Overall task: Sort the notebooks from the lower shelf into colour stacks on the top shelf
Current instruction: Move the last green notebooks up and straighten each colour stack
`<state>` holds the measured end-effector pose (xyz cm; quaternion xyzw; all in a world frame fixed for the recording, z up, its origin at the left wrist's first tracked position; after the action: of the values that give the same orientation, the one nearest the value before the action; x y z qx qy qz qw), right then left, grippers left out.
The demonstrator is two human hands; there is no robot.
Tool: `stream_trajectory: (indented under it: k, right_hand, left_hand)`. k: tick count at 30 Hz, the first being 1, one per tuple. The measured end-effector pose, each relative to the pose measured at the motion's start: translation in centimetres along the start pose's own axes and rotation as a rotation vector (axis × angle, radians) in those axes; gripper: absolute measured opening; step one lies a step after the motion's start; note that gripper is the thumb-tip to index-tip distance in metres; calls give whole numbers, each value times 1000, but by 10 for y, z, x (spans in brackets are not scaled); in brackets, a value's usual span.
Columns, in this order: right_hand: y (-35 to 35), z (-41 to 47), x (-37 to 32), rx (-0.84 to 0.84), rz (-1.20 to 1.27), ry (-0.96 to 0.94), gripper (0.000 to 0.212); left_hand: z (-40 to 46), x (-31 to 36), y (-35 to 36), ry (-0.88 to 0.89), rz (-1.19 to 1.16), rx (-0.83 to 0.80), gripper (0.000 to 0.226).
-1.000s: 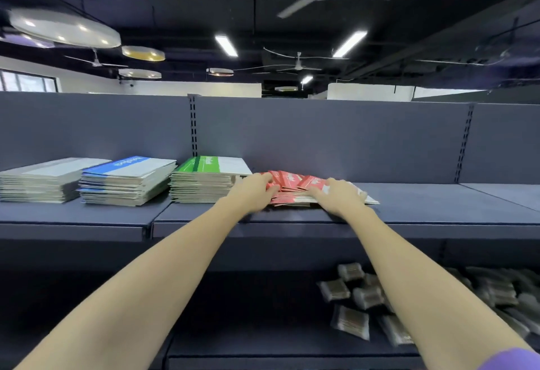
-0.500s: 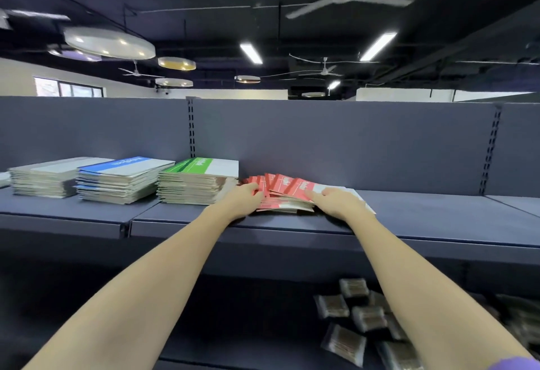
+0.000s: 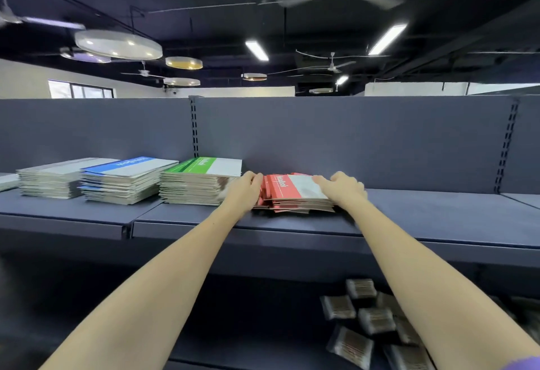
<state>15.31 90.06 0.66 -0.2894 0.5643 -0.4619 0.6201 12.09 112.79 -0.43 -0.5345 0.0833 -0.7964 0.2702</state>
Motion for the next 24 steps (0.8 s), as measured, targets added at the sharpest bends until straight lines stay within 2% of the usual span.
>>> stream_trajectory:
  k: [3,5,8,12,13,17,19,21,22,24]
  right_hand:
    - [-1,3,17,-150,61,75,86]
    - [1,3,18,-209,98,37,83]
    - [4,5,4,-211,92,-42,67]
    - [12,11,-20,-156,50,-157,27]
    - [12,13,-24,-141,94,-166,23]
    - [6,21,-17,-53,271,-75,22]
    - [4,27,-4,-28,206,7,28]
    - [6,30,6,-93,193,71,53]
    - [9,30,7,-131,217,77,58]
    - [13,29,2,-161,210,23,44]
  left_hand:
    - [2,-5,8,-40,95,-159,47]
    - [3,-5,11,-59,145,-221,54]
    - [8,-5,11,-48,149,-193,50]
    - [18,-16,7,-98,10,-158,40]
    - [19,-18,5,-113,-10,-153,40]
    - [24,-28,4,-144,-104,-161,53]
    - [25,-27,5,-156,-156,-155,44]
    - [29,-29,7,-167,-175,-131,35]
    - [32,-32,8,-164,-177,-117,33]
    - [34,-32,9,-153,-184,-96,34]
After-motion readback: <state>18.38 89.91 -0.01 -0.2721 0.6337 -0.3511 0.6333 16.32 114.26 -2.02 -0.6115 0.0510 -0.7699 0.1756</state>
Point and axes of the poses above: each hand's wrist, its own z-axis towards the middle knuckle, its own y-axis out of the palm, x = y × z, the point moved 1 cm from there along z, towards the middle knuckle, and after that the axes turned 10 degrees about -z, right-handed, at the moved point
